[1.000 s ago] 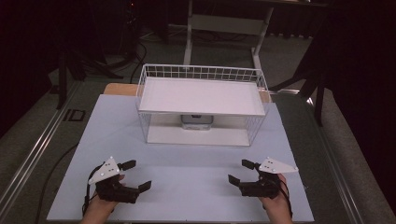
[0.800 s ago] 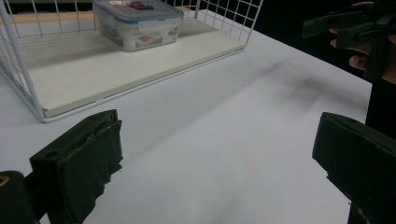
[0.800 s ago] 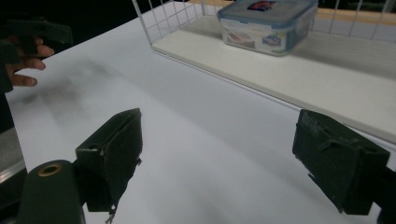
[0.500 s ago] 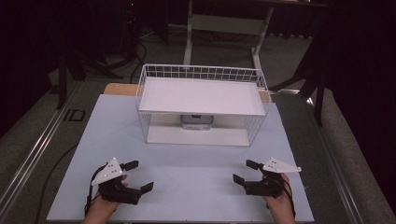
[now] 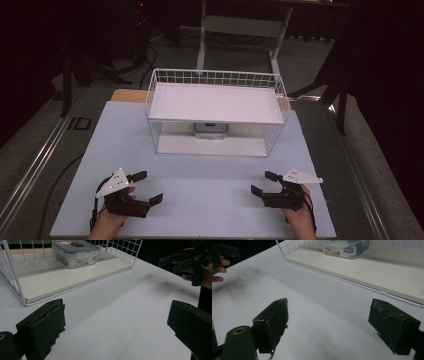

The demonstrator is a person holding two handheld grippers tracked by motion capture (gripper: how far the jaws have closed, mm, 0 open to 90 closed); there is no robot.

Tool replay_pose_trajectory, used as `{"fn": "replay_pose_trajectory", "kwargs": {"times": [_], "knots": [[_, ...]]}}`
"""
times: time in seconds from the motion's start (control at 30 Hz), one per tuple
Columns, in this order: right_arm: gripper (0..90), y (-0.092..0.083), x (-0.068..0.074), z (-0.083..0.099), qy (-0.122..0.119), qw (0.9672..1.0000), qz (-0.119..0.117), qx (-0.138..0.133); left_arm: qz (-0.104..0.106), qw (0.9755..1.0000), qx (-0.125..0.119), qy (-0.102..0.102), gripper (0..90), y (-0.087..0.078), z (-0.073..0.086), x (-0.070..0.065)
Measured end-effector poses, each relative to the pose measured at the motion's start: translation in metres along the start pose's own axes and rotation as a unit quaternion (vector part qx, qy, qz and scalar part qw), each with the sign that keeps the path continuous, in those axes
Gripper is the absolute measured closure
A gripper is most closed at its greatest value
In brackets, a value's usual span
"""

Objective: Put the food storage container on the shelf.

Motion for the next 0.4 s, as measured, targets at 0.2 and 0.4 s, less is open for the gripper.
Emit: {"fn": "replay_pose_trajectory", "kwargs": {"times": [0.2,0.4], "knots": [[16.2,-0.0021,-0.0045,-0.0006,0.008,0.9999,0.002,-0.008,-0.002,0.9999,0.011,0.004,2.5,0.0019,0.0038,0.001],[16.2,-0.0009,-0.0066,-0.0004,0.01,0.9999,0.004,-0.005,0.0,0.9998,0.017,0.01,2.5,0.0028,0.0056,-0.0004]]}}
Point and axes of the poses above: each handheld gripper's, and its own axes: y roughly forward along the jaws, z roughly out of its underside, x roughly to its left, the point moved 6 cm from there along y, roughly forward along the jaws, and after that the axes turned 2 degrees about -y, right-handed, at the moved point
